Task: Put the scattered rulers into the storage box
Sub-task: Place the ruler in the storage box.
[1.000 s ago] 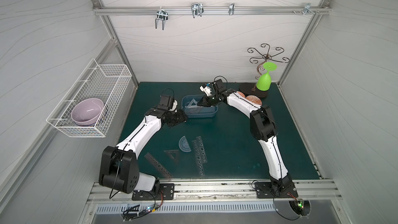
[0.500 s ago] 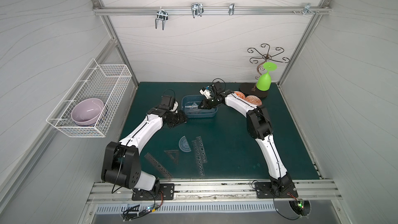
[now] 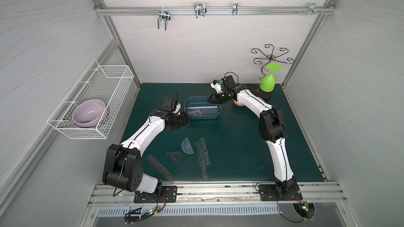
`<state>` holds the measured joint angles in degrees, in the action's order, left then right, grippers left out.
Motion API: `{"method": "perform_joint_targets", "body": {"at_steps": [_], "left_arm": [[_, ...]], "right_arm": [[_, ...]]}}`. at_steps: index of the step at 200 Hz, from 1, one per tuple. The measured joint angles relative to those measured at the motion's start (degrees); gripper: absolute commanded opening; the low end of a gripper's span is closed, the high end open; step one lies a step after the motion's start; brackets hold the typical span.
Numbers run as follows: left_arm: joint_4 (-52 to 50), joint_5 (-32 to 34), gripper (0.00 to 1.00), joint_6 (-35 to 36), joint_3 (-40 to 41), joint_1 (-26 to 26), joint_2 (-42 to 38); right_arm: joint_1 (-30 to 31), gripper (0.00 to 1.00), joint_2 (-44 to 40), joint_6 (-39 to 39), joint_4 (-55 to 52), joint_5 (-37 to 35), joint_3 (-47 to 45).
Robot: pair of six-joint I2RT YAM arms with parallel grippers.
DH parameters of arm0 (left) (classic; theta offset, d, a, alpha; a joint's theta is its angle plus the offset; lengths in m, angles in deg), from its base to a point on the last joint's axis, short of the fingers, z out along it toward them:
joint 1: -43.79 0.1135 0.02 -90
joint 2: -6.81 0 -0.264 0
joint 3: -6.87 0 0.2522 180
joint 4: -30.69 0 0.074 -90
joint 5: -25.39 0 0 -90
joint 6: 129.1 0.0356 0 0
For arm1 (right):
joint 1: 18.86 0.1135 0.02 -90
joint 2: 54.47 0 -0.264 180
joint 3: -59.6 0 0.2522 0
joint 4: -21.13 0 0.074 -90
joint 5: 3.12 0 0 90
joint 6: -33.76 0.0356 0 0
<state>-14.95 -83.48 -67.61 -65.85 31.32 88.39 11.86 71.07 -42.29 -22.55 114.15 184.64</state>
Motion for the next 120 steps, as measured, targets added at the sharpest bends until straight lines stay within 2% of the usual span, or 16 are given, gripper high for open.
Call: {"method": "perform_joint_targets", "body": {"at_steps": [17,33,54,69,88,120], "left_arm": [[-0.4,0.1,0.59,-0.6,2.6,-0.5,-3.6],[-0.7,0.5,0.59,-1.7,6.0,-1.7,-7.2],[-0.3,1.0,0.58,-3.5,11.7,-3.7,-11.0],[-0.3,1.1,0.57,-5.0,16.1,-4.5,-12.7],[-0.6,1.4,0.56,-6.7,20.3,-4.9,-14.1],[-0.8,2.8,0.56,-8.2,22.0,-4.8,-16.7]], "right_arm": [[2.4,0.26,-12.2,-0.5,1.4,-4.7,-11.5],[7.2,0.23,-23.7,-0.9,3.2,-10.2,-21.8],[15.3,0.22,-32.1,-1.3,5.5,-16.9,-32.5],[21.1,0.22,-32.5,-1.3,6.0,-21.1,-37.4],[27.3,0.24,-28.8,-1.3,5.9,-26.0,-41.4],[32.5,0.30,-22.1,-1.2,5.9,-30.9,-43.5]]}}
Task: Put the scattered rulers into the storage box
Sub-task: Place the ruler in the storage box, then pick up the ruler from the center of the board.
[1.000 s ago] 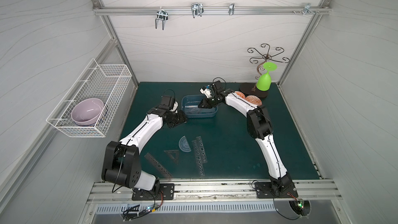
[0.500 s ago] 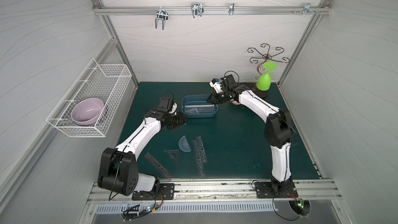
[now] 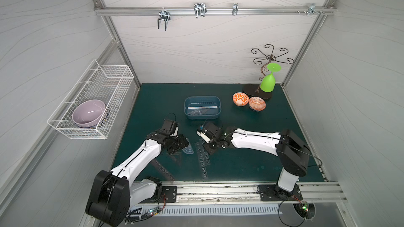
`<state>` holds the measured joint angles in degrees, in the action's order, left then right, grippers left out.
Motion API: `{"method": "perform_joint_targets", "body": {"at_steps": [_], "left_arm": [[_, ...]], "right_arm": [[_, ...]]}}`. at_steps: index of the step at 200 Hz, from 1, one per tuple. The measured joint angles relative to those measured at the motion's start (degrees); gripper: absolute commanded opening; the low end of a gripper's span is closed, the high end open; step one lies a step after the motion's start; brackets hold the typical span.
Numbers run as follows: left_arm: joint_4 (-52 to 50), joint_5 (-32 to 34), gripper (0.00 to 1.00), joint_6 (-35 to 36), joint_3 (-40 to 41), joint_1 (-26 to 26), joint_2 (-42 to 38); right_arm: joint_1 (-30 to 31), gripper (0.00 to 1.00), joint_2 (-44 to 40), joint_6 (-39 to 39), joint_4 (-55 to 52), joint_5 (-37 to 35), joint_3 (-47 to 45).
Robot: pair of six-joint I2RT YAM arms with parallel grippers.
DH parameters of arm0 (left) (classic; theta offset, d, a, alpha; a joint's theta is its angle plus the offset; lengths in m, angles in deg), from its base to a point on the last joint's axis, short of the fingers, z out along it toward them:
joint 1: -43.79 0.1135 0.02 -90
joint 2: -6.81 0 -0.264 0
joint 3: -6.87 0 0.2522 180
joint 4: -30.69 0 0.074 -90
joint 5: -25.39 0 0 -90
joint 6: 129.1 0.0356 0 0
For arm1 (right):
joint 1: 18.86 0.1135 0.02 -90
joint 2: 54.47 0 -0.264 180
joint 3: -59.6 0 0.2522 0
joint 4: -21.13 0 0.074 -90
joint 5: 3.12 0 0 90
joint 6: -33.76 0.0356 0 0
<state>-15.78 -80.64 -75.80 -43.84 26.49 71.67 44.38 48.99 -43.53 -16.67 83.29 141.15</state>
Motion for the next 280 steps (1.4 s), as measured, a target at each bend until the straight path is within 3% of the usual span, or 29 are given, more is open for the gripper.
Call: {"method": "perform_joint_targets", "body": {"at_steps": [55,164,237,280], "left_arm": [[0.2,1.2,0.56,-0.4,0.1,0.0,-1.0],[0.3,2.1,0.57,-0.1,0.1,0.0,0.0],[3.3,0.1,0.57,0.0,0.1,-0.3,3.0],[6.7,-2.0,0.57,-0.7,0.0,-3.8,5.7]], "right_arm": [[1.3,0.37,3.4,0.9,0.3,-3.3,0.2],[0.8,0.35,5.8,1.1,2.5,-6.9,0.5],[-7.1,0.30,1.6,3.9,6.2,-7.8,-6.0],[-10.8,0.32,-2.4,6.4,6.7,-4.7,-10.6]]}}
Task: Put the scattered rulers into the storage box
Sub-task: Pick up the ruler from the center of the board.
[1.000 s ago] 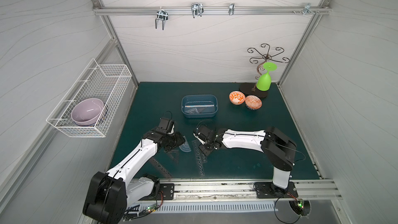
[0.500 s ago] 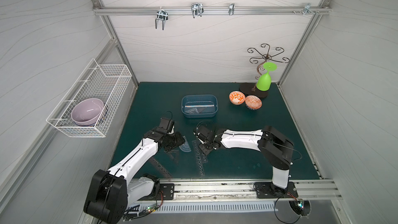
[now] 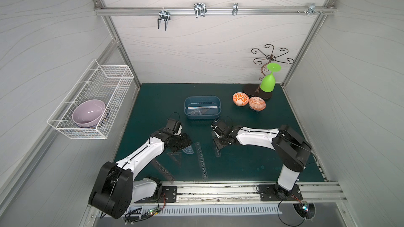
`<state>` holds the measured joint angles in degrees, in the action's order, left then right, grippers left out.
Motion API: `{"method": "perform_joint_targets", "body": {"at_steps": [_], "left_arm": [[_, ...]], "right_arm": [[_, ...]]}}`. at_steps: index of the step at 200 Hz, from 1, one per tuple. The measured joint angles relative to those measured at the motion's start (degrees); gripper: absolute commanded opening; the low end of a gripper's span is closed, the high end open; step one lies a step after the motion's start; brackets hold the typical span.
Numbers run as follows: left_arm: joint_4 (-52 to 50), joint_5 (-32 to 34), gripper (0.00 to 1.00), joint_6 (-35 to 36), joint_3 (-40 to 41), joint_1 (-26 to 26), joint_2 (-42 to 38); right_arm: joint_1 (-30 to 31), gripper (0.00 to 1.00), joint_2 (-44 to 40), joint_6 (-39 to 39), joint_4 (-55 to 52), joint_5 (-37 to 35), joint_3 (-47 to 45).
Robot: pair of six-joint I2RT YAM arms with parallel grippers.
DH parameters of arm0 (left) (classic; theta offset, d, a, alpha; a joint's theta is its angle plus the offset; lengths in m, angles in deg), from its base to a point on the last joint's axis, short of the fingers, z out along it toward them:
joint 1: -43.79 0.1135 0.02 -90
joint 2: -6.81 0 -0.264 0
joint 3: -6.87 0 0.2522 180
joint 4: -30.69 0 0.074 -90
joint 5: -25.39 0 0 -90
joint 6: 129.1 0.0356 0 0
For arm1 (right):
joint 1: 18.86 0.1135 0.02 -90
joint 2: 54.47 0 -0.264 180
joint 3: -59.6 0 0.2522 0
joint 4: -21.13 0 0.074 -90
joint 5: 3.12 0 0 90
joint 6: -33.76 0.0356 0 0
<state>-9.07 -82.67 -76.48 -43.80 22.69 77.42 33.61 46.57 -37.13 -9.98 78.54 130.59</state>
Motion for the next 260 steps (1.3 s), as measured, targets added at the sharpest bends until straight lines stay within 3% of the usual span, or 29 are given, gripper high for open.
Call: {"method": "perform_joint_targets", "body": {"at_steps": [51,100,159,192,221,260], "left_arm": [[3.2,-3.5,0.50,-0.9,-0.6,-2.0,0.9],[6.3,-6.6,0.42,-1.6,-0.8,-3.0,1.6],[8.5,-9.0,0.23,-2.1,-2.5,-5.6,4.4],[11.1,-10.4,0.11,-2.2,-4.9,-8.9,9.3],[13.1,-11.8,0.09,-2.0,-7.9,-11.3,15.3],[14.8,-13.4,0.07,-2.1,-11.8,-12.9,21.7]], "right_arm": [[-6.3,0.32,-7.1,6.4,6.5,14.9,-9.8],[-7.9,0.31,-6.2,12.2,16.0,25.4,-13.4],[-9.3,0.29,-3.8,15.9,23.0,32.2,-14.7],[-16.0,0.25,-7.2,17.2,25.4,36.4,-19.5],[-21.5,0.24,-10.0,17.3,26.1,38.6,-20.3],[-22.8,0.24,-10.4,17.4,27.5,41.0,-20.3]]}}
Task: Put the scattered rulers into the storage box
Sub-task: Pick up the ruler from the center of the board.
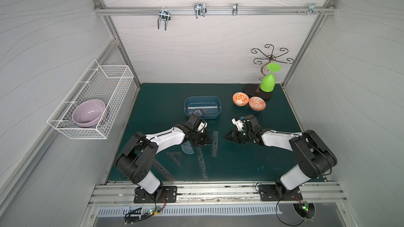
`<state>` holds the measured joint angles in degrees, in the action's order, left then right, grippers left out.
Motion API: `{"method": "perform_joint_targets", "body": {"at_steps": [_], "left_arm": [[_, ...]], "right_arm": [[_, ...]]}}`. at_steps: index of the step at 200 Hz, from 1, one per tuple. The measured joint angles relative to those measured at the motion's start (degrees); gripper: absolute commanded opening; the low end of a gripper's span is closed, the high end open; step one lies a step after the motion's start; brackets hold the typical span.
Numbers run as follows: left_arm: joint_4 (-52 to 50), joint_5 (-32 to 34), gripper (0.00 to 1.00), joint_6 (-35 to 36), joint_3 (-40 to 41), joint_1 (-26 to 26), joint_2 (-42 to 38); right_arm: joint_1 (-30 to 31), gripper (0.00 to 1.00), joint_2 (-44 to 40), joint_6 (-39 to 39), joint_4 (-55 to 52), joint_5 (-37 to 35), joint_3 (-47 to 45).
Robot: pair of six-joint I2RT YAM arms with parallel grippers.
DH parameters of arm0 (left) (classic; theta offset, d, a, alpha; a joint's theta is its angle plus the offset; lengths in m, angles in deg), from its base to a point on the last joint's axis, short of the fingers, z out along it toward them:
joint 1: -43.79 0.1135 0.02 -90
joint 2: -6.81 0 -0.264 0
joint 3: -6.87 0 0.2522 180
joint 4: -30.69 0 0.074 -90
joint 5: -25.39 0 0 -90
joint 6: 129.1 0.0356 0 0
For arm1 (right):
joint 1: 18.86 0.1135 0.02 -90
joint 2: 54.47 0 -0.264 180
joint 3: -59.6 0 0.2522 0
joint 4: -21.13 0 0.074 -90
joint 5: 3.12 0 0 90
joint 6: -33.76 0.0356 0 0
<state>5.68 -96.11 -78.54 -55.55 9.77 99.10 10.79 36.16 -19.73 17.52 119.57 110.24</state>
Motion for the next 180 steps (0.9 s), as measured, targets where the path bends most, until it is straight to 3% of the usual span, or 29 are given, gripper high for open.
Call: {"method": "perform_joint_targets", "body": {"at_steps": [82,180], "left_arm": [[1.2,0.2,0.05,0.0,-1.4,-1.4,6.8],[1.3,2.3,0.03,0.1,-1.7,-1.5,8.9]], "right_arm": [[0.3,0.25,1.2,0.2,1.5,2.4,0.3],[3.1,0.32,3.0,0.2,1.7,2.3,2.1]]}}
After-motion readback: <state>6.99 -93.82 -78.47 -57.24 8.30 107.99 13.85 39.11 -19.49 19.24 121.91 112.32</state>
